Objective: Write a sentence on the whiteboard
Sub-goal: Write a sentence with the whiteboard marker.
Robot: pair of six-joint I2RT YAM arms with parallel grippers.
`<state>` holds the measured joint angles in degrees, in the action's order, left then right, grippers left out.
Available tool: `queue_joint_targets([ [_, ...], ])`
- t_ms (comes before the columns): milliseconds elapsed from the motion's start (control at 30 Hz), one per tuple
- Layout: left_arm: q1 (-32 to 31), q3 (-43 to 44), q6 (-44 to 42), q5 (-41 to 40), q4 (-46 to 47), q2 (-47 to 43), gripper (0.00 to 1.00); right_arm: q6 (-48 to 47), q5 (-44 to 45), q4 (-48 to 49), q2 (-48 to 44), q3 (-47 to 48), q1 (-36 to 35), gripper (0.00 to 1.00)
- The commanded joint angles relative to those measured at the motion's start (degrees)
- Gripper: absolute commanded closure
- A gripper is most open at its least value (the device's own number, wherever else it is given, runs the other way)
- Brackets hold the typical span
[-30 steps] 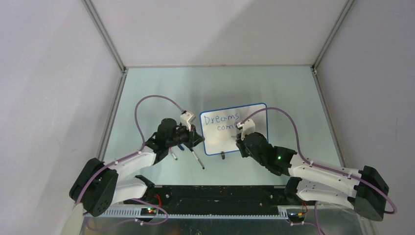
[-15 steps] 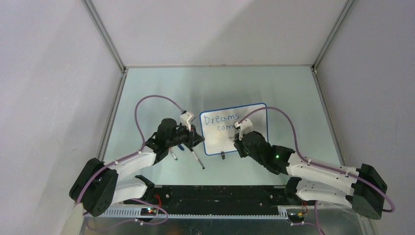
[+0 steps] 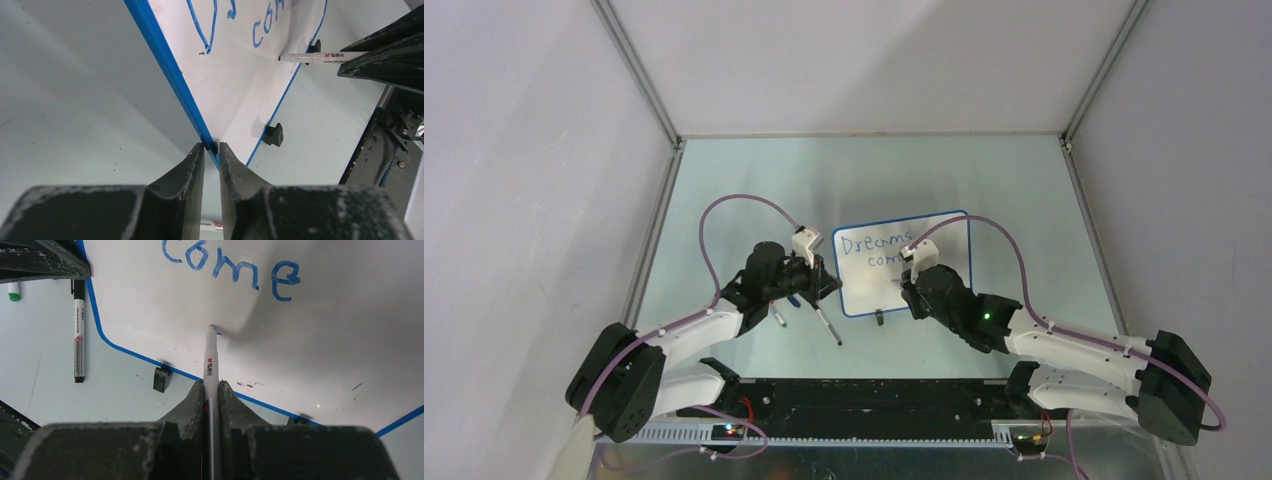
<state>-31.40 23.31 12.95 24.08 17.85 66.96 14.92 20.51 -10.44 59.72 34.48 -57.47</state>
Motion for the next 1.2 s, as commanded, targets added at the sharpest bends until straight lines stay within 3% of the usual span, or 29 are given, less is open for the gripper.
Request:
queue_joint_targets([
  [0,-0.4,1.1,-1.3,0.1,1.2,-1.1,0.78,1.1,1.7,0.4,0.6,2.5,0.8,1.0],
  [667,-0.3,1.1,-1.3,0.0,1.1,-1.2,0.78,1.7,3.1,-3.3,-2.4,2.5,2.8,1.0],
  [1167,-0.3,1.0,-1.3,0.0,1.1,-1.3,0.77,0.2,-3.2,1.1,-5.5,2.6,3.1,1.0],
])
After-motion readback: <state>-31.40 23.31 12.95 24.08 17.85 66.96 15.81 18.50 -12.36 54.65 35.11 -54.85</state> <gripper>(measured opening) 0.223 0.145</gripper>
